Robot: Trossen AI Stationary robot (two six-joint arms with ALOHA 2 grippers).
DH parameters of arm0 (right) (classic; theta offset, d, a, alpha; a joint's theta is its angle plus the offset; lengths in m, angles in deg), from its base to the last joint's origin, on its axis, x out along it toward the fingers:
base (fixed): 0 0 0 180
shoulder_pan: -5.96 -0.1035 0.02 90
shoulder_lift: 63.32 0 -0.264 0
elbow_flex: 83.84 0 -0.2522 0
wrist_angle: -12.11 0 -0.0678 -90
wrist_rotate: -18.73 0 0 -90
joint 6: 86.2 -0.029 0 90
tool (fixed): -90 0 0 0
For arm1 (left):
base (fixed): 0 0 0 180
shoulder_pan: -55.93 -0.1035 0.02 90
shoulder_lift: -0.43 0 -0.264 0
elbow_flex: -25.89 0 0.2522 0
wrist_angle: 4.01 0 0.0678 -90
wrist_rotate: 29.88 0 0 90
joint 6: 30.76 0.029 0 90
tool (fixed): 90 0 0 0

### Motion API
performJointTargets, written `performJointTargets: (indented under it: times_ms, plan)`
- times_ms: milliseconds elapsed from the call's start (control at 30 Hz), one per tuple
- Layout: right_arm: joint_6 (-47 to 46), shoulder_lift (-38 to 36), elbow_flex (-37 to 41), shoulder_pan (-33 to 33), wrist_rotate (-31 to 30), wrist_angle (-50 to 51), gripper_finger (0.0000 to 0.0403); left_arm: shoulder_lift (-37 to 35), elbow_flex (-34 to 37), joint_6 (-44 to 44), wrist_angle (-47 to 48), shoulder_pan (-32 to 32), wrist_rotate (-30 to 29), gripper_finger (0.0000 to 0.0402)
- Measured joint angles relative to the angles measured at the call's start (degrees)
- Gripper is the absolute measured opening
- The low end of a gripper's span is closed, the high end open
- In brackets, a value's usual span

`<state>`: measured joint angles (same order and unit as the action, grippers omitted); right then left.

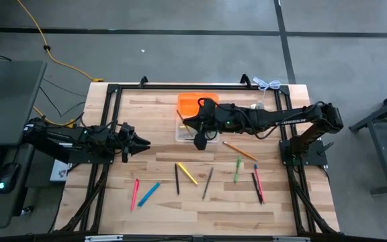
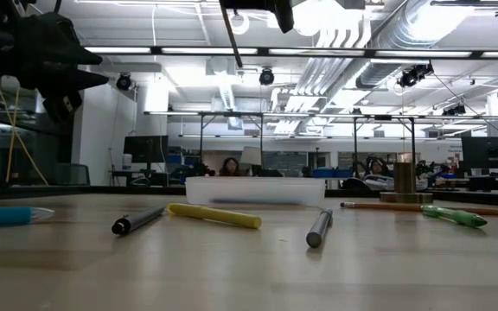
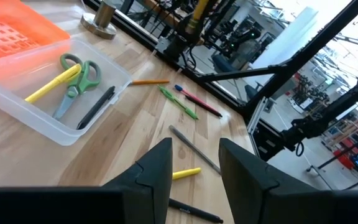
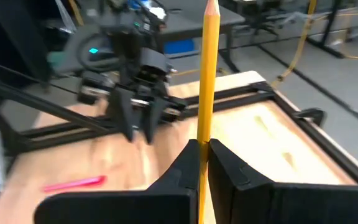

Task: Pick & place school supplies into a supply box
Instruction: Put the yellow pencil into the orange supply box

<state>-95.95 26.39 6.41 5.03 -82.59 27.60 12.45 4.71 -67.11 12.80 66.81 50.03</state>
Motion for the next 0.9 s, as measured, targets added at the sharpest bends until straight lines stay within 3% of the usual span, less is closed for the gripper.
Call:
performJointTargets:
  times_ms: [500,900]
  plan:
    - [4.52,0.00,-0.02,0.00,-9.44,5.03,0.0001,0.01,0.00,0.01,-0.12,0.01,-0.08,0.0161]
    - [0.78,0.00,-0.02,0.00,-5.10,3.14,0.0001,0.11,0.00,3.19,-11.59,-0.01,-4.54,0.0161]
